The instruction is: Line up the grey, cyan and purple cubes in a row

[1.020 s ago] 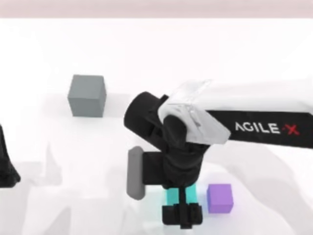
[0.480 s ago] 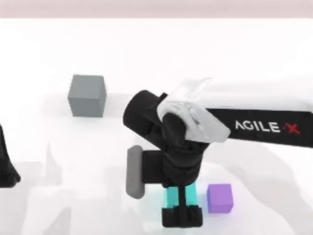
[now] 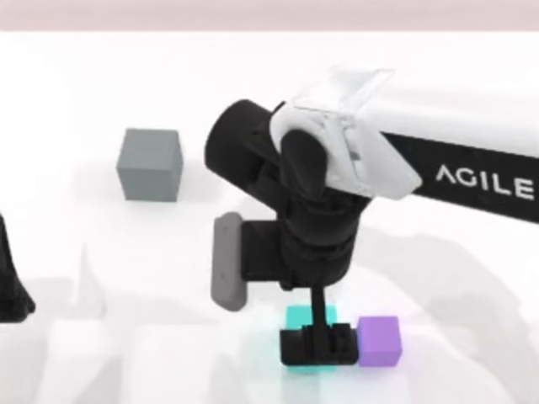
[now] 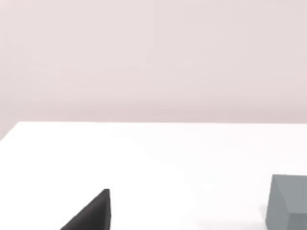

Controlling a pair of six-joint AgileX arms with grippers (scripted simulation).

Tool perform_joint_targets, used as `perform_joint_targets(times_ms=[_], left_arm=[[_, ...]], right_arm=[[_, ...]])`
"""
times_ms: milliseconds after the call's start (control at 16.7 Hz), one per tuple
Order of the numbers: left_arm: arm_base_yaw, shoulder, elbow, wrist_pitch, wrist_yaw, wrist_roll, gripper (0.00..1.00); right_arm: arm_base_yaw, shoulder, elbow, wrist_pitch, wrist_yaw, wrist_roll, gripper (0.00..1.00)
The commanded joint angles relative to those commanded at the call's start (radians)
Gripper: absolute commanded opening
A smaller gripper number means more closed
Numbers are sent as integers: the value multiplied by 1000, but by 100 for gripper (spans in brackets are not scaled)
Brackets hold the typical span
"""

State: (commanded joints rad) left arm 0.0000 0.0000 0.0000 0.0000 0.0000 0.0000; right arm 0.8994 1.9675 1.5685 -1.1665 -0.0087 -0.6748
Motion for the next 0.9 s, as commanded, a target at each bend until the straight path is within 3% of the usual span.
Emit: perform_joint_targets(times_ms=[420, 900], left_arm=[[-14, 58, 55, -50, 7, -1, 100], [-108, 625, 535, -482, 29, -20, 100]], right_arm=[[-28, -40, -34, 36, -4, 15, 100], [-239, -489, -356, 320, -39, 152, 100]])
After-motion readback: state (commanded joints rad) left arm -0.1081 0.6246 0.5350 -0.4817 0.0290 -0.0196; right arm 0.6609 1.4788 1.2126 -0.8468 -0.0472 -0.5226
